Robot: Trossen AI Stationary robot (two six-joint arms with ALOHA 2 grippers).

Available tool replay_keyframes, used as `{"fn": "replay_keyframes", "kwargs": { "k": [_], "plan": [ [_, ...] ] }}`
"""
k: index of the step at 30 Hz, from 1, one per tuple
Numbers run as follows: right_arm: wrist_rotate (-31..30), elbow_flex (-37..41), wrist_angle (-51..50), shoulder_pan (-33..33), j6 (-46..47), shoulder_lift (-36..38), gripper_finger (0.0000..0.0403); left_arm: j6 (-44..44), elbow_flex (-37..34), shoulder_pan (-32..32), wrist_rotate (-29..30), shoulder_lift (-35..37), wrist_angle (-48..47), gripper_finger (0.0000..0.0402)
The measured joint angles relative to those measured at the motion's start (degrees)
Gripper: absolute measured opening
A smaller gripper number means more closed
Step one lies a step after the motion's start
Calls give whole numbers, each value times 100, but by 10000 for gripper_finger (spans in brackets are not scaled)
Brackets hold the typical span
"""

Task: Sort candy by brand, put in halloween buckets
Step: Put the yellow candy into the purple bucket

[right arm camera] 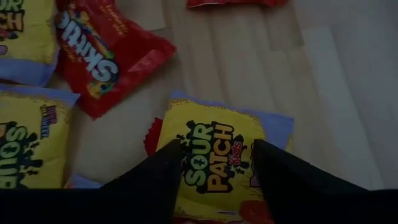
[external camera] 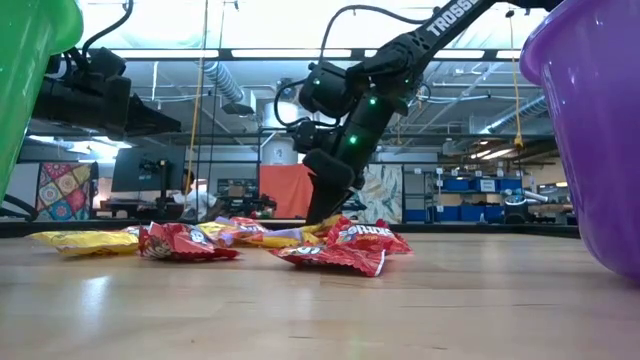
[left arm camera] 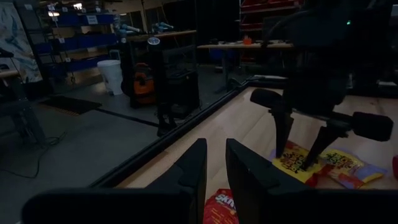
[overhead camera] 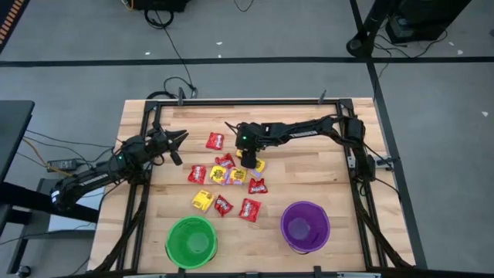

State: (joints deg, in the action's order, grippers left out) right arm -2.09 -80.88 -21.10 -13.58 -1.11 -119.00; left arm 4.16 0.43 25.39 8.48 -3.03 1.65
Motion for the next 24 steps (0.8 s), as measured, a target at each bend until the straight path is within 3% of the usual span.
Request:
{"fn": "replay_keyframes", "kwargs": {
  "k": [5,13,21,24],
  "plan": [
    [59,0,-2,-106,-1,0,157,0,0,0,-3,0,2,67],
    [210,2,0,-167,-247,0,13,2,0,0,-5,0,4,67],
    [85,-104,16,-84,-278,25,13,4,0,1,-5,0,7,67],
    [239,-401,-127,45,-459,109,34,4,0,0,-5,0,9,67]
  ]
}}
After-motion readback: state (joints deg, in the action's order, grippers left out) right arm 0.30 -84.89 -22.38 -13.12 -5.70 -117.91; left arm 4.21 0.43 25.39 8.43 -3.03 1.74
